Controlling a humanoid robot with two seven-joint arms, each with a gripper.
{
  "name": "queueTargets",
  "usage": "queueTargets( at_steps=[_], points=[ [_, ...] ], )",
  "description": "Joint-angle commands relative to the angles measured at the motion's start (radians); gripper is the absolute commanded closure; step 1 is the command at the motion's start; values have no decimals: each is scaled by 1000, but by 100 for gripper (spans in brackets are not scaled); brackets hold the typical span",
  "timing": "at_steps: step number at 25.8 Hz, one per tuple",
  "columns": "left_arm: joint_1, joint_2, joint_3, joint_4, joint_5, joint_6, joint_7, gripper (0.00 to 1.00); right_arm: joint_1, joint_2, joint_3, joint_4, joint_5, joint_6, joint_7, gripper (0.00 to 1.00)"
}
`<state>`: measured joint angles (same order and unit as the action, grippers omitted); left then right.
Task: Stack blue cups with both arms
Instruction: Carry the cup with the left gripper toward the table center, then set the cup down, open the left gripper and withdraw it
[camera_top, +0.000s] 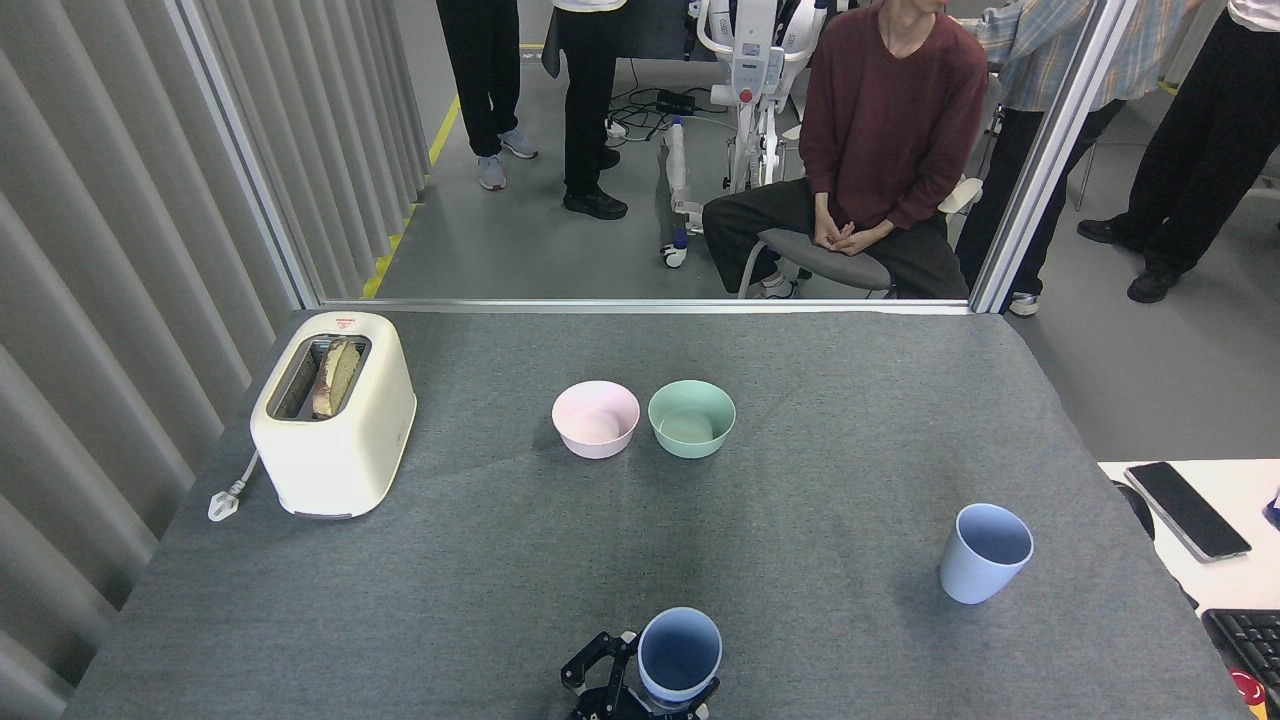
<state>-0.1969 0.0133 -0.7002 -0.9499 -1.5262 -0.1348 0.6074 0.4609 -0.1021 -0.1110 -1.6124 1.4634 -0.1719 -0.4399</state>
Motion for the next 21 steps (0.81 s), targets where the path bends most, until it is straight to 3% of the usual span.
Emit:
queueTargets(
  at_steps=[1, 2, 3, 21],
  points=[
    [13, 7, 1, -6, -11, -6, -8, 8, -1, 1, 1, 0, 0, 0, 0, 0],
    [11, 5, 1, -3, -11, -6, -8, 1, -1, 1, 1, 0, 0, 0, 0, 0],
    [11, 5, 1, -3, -11, -6, -6, 0, -1, 1, 1, 0, 0, 0, 0, 0],
    [11, 13, 5, 16, -11, -9, 26, 0, -7, 5, 4, 0, 0, 0, 0, 0]
  ],
)
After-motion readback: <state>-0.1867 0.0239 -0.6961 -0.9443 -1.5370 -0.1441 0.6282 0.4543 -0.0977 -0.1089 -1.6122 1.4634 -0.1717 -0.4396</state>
